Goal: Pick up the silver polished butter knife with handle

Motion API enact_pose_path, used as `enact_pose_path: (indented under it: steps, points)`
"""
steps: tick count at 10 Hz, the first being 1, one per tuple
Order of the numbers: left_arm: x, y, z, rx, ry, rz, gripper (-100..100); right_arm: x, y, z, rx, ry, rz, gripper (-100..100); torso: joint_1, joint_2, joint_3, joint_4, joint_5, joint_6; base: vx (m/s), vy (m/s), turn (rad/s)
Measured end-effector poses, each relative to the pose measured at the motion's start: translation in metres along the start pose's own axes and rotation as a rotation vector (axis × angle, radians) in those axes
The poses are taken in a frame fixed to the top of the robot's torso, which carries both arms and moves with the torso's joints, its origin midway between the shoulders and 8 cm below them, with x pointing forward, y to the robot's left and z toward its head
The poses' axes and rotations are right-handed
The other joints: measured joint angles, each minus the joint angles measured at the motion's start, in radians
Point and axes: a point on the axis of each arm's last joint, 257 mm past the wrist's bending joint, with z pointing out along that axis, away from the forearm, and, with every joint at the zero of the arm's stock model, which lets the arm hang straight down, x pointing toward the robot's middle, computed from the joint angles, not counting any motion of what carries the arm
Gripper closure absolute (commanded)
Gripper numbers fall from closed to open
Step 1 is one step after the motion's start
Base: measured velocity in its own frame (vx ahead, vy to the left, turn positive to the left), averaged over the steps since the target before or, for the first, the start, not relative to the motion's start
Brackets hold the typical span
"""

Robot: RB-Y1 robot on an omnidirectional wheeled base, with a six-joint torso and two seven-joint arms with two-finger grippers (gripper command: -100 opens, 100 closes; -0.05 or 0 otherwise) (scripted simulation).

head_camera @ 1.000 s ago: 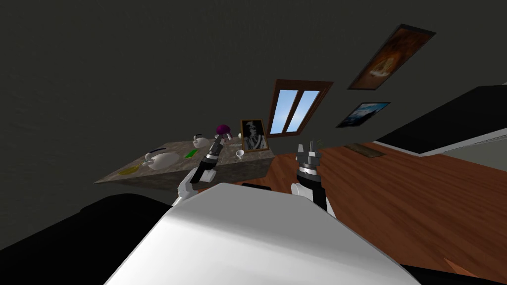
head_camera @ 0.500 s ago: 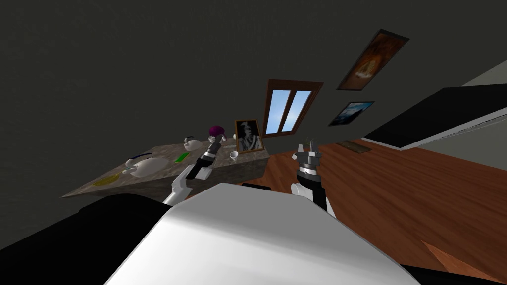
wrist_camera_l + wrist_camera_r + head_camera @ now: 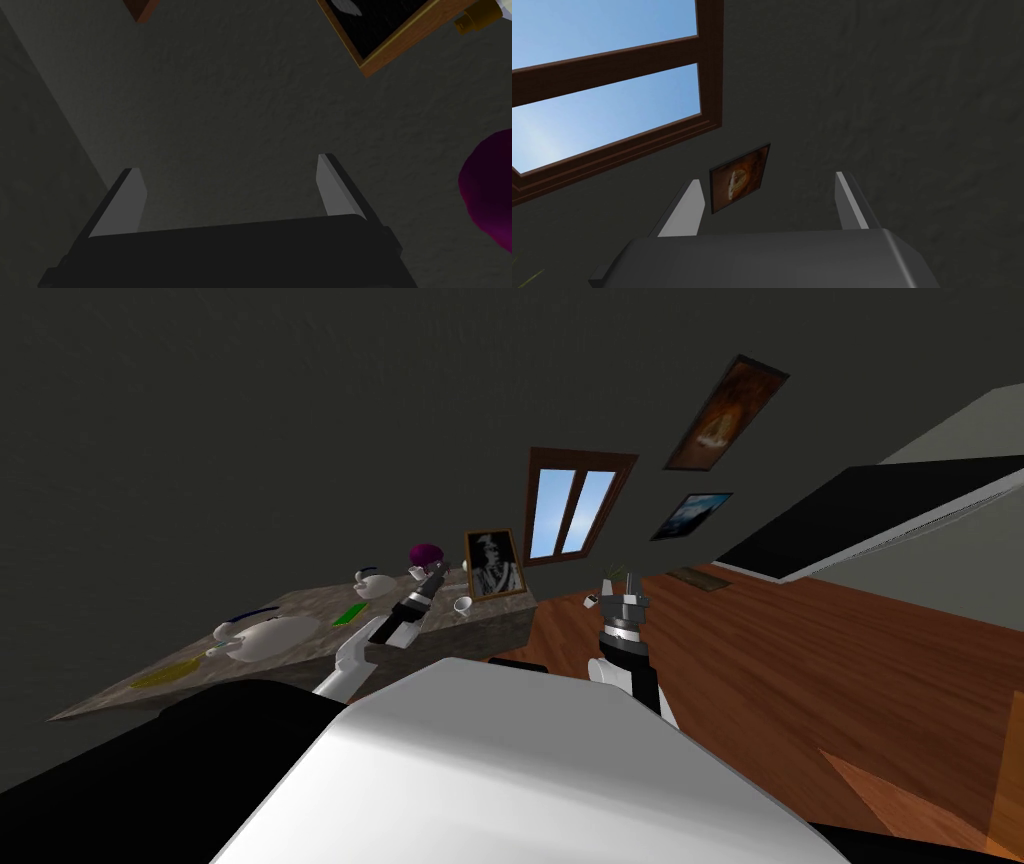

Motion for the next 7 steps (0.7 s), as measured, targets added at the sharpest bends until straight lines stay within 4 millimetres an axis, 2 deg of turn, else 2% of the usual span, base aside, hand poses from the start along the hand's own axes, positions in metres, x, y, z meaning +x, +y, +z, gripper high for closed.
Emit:
enact_pose_path:
  steps: [2,3,4,6,7]
  points:
    - [-0.002,0.019,0.0,-0.053,0.042,0.039,-100,0.0,0.0,0.0,0.0,0.0,0.0,0,0.001,0.0,0.0,0.0,0.0,0.0,0.03,-0.04,-0.124]
    - [-0.003,0.034,-0.001,-0.091,0.067,0.059,-100,0.0,0.0,0.0,0.0,0.0,0.0,0,0.001,-0.001,0.0,0.0,0.0,0.0,0.025,-0.032,-0.114]
    - [-0.002,0.057,-0.004,-0.138,0.096,0.08,-100,0.0,0.0,0.0,0.0,0.0,0.0,0,0.001,0.0,0.0,0.0,0.0,0.0,0.01,-0.015,-0.023]
    - [0.001,0.07,-0.007,-0.187,0.138,0.113,-100,0.0,0.0,0.0,0.0,0.0,0.0,0,0.002,0.001,0.001,0.0,0.001,0.0,0.003,-0.007,-0.078]
    - [0.002,0.09,-0.017,-0.238,0.169,0.132,-100,0.0,0.0,0.0,0.0,0.0,0.0,0,0.003,0.002,0.001,0.0,0.001,0.0,0.0,0.0,-0.09]
